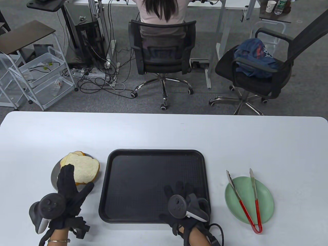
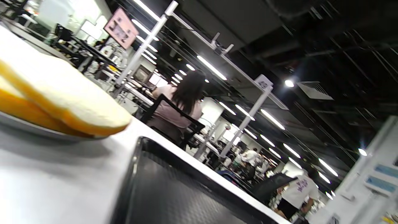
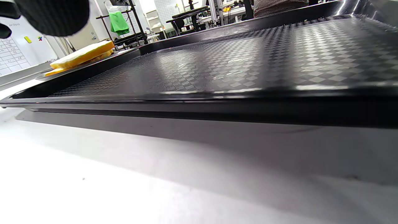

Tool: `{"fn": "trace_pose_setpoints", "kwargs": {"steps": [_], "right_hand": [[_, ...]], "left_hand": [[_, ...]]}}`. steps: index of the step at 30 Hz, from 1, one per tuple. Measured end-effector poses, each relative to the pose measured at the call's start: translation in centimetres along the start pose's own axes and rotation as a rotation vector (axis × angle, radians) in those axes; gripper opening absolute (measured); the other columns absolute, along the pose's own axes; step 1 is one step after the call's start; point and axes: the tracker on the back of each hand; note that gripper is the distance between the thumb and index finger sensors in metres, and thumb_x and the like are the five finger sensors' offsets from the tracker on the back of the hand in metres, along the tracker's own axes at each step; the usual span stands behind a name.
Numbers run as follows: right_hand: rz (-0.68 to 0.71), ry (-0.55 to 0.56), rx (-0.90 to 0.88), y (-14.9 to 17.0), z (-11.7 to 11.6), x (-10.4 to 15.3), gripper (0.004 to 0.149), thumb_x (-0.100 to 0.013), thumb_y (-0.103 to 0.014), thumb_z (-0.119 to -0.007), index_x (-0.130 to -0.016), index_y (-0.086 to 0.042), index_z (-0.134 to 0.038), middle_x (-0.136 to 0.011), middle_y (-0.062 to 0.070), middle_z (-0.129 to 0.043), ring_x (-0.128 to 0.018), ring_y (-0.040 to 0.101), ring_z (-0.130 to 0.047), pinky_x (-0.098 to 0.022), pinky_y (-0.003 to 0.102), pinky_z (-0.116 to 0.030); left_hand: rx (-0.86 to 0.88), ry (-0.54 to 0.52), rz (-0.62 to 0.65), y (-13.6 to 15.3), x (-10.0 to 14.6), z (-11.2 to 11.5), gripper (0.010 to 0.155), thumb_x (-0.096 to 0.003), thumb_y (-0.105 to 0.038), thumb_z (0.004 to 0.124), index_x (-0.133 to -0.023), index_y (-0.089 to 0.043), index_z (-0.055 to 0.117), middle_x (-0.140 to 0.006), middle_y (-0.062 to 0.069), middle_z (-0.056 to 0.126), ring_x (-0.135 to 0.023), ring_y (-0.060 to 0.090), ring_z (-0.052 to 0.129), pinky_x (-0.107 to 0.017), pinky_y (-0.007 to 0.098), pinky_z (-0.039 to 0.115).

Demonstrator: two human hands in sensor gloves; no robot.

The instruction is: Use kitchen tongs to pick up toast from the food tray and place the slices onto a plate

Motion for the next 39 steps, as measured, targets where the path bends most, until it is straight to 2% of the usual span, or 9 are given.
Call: {"fn": "trace_pose_setpoints", "kwargs": {"steps": [5,10,13,16,22,29,39], "right_hand": [[0.000,0.001,-0.001,0.0,0.0,0.1,0.098,-0.041,-0.062,-0.074,-0.101,-0.020,-0.009,-0.102,0.036,-0.007,-0.081,0.068,-0.004,-0.043,0.087,-0.030],[-0.001,0.002,0.002,0.0,0.0,0.1,0.098,-0.041,-0.062,-0.073,-0.101,-0.020,-0.009,-0.102,0.036,-0.007,-0.081,0.068,-0.004,-0.043,0.087,-0.030],[-0.001,0.001,0.003,0.0,0.0,0.1,0.098,-0.041,-0.062,-0.074,-0.101,-0.020,-0.009,-0.102,0.036,-0.007,-0.081,0.068,-0.004,-0.043,0.087,-0.030],[0.003,-0.003,0.004,0.0,-0.1,0.1,0.098,-0.041,-0.062,-0.074,-0.101,-0.020,-0.009,-0.102,0.036,-0.007,-0.081,0.068,-0.004,-0.043,0.087,-0.030],[0.006,-0.011,0.009,-0.1,-0.1,0.1,0.098,-0.041,-0.062,-0.074,-0.101,-0.020,-0.009,-0.102,0.036,-0.007,-0.081,0.068,-0.004,-0.042,0.087,-0.029],[0.003,-0.020,0.010,-0.1,-0.2,0.1,0.098,-0.041,-0.062,-0.074,-0.101,-0.020,-0.008,-0.102,0.036,-0.007,-0.081,0.068,-0.004,-0.043,0.087,-0.029],[0.008,-0.029,0.014,-0.3,-0.2,0.0,0.098,-0.041,-0.062,-0.074,-0.101,-0.020,-0.008,-0.103,0.036,-0.003,-0.081,0.068,-0.003,-0.043,0.087,-0.028]], "left_hand": [[-0.058,0.102,0.137,-2.0,0.2,1.3,0.104,-0.0639,-0.072,0.054,-0.125,-0.006,0.003,-0.127,0.034,0.003,-0.111,0.066,0.016,-0.076,0.081,0.036],[-0.226,0.185,0.262,-4.1,0.5,2.9,0.104,-0.0628,-0.074,0.053,-0.125,-0.008,0.002,-0.127,0.032,0.001,-0.112,0.065,0.014,-0.078,0.080,0.034],[-0.219,0.239,0.309,-4.8,0.6,4.1,0.105,-0.0621,-0.074,0.052,-0.125,-0.008,0.001,-0.127,0.032,0.000,-0.113,0.065,0.014,-0.078,0.079,0.033],[-0.206,0.299,0.335,-5.0,0.6,5.4,0.105,-0.0617,-0.075,0.052,-0.125,-0.010,-0.001,-0.127,0.031,-0.001,-0.112,0.065,0.013,-0.078,0.080,0.032],[-0.315,0.379,0.377,-5.5,0.8,7.3,0.105,-0.0610,-0.076,0.050,-0.124,-0.010,-0.003,-0.126,0.032,-0.004,-0.112,0.066,0.011,-0.078,0.080,0.030],[-0.312,0.430,0.390,-5.3,0.8,7.9,0.106,-0.0602,-0.078,0.042,-0.123,-0.008,-0.006,-0.126,0.033,-0.006,-0.111,0.066,0.008,-0.078,0.081,0.028],[-0.342,0.464,0.403,-5.3,0.9,8.5,0.106,-0.0601,-0.077,0.042,-0.123,-0.008,-0.007,-0.125,0.034,-0.007,-0.111,0.066,0.006,-0.078,0.081,0.026]]}}
Point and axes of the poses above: the tracker on the back of each hand, its own y axis roughly to the little-finger side, its own x axis roughly from the fingertips to the wrist, z = x × y
